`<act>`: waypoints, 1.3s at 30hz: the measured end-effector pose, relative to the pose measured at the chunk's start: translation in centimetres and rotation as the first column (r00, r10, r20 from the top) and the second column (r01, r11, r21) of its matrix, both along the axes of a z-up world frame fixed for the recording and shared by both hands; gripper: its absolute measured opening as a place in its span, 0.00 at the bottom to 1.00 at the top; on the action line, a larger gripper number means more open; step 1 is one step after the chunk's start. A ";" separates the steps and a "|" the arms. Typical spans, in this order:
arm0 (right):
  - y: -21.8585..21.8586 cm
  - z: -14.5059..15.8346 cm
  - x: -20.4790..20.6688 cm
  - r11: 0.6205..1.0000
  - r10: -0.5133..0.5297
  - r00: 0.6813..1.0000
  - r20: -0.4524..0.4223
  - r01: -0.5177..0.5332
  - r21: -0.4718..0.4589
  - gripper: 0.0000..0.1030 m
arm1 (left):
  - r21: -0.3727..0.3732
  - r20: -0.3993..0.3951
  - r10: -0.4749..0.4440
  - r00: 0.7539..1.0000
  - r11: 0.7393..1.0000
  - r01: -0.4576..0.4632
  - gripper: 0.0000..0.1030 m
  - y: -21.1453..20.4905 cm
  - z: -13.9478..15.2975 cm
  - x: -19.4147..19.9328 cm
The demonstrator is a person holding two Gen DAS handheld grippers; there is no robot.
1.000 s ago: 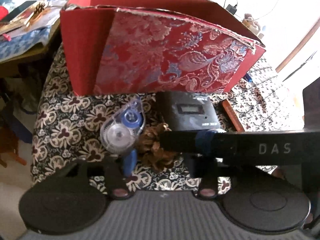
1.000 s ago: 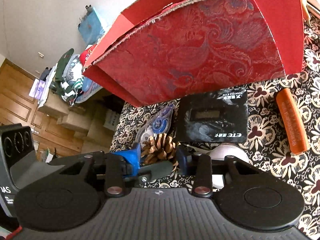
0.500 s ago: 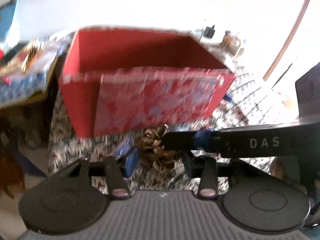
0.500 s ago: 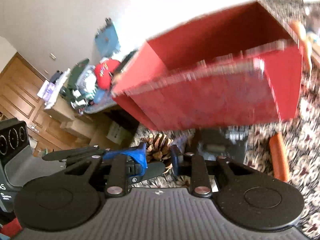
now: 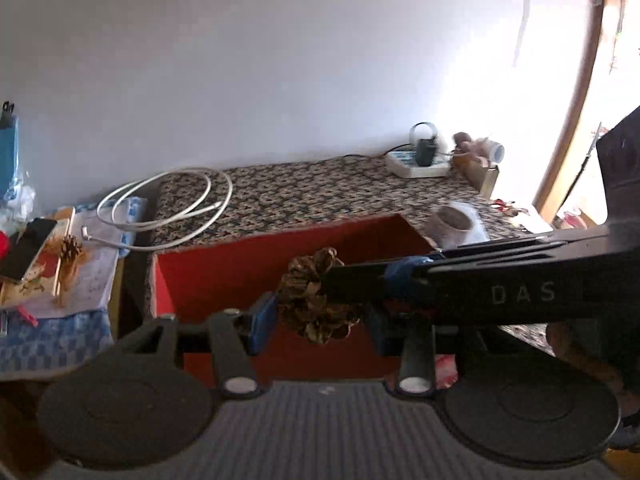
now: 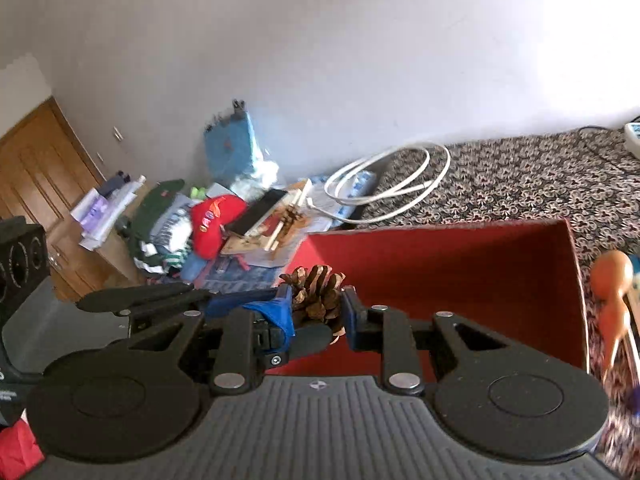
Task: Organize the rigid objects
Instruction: 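Carry the pine cone into the red box and open the right gripper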
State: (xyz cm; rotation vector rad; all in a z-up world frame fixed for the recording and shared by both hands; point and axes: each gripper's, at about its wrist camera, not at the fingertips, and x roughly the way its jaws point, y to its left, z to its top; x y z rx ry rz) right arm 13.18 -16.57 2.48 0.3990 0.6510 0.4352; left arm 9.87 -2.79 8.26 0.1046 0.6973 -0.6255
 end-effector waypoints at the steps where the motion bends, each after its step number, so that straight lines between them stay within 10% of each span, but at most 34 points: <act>1: 0.0 -0.3 0.9 1.000 0.010 1.000 -0.018 -0.010 -0.007 0.08 | 0.008 -0.006 0.008 1.000 1.000 -0.008 0.41 0.0 0.0 0.8; 15: 0.0 -9.0 12.6 0.982 0.181 0.938 -0.296 -0.156 0.107 0.07 | 0.169 -0.169 0.176 0.970 0.974 -0.148 0.40 -0.2 -5.9 9.6; 23: 0.8 -11.7 15.2 0.966 0.235 0.904 -0.358 -0.176 0.188 0.11 | 0.206 -0.105 0.201 0.974 0.963 -0.176 0.55 -0.4 -6.6 8.9; 39: -1.0 -9.4 13.6 0.971 0.173 0.949 -0.263 -0.120 0.205 0.13 | 0.212 -0.052 0.250 0.967 0.949 -0.234 0.60 -0.6 -5.2 7.9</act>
